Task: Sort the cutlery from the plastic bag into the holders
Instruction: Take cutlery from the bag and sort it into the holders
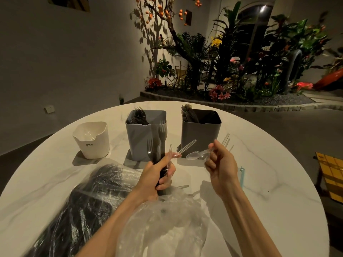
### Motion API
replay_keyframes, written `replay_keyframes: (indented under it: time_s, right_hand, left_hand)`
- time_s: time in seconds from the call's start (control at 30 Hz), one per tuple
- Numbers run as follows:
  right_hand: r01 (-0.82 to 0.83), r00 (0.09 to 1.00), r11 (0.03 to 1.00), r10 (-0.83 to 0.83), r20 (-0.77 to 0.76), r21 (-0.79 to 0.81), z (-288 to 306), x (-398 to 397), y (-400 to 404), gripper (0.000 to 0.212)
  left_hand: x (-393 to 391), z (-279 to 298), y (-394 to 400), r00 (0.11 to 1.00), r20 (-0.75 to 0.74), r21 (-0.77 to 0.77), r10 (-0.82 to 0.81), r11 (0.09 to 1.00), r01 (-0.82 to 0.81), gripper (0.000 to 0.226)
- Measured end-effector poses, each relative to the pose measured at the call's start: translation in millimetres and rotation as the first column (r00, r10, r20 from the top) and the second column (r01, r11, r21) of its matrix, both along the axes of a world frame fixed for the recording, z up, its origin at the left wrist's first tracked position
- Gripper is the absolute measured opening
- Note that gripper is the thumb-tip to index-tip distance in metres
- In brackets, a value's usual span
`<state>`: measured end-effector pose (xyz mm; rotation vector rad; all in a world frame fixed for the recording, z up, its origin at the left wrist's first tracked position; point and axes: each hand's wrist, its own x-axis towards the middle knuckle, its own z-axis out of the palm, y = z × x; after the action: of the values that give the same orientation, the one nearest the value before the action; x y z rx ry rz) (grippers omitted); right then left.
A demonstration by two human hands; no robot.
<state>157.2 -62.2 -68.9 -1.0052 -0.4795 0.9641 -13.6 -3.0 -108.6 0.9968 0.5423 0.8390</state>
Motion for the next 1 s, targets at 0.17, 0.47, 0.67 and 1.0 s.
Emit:
replay_keyframes:
  time_s: [0.17, 0.47, 0.67, 1.0]
  right_hand:
    - [-0.1, 0.995, 0.991, 0.102, 0.023, -0.085, -1, -12, 2, 0.043]
    - [-0.197, 0.976, 0.98, 0.198, 0.091, -0.02, -5, -28, 4, 0.038]
    - [-0.063, 0.972, 0.998, 0.061, 0.225, 0.0, -4, -20, 4, 0.037]
    - [-0.112, 0.868, 0.98, 0.177, 0.464, -0.164, -13, -23, 6, 0.04]
  left_hand:
    - [1, 2, -1, 0.999, 0.024, -0.033, -0.031, 0.999, 0.032, 0.044]
    - [0, 1, -1, 0.991, -0.041, -0.055, -0.127, 0.991, 0.124, 0.036]
    - [4, 1, -2, 0.995, -0.09, -0.033, -0.036, 0.999, 0.033, 0.044]
    - [-1, 9, -8, 0.959, -0.275, 0.175, 0.073, 0.984, -0.025, 0.025]
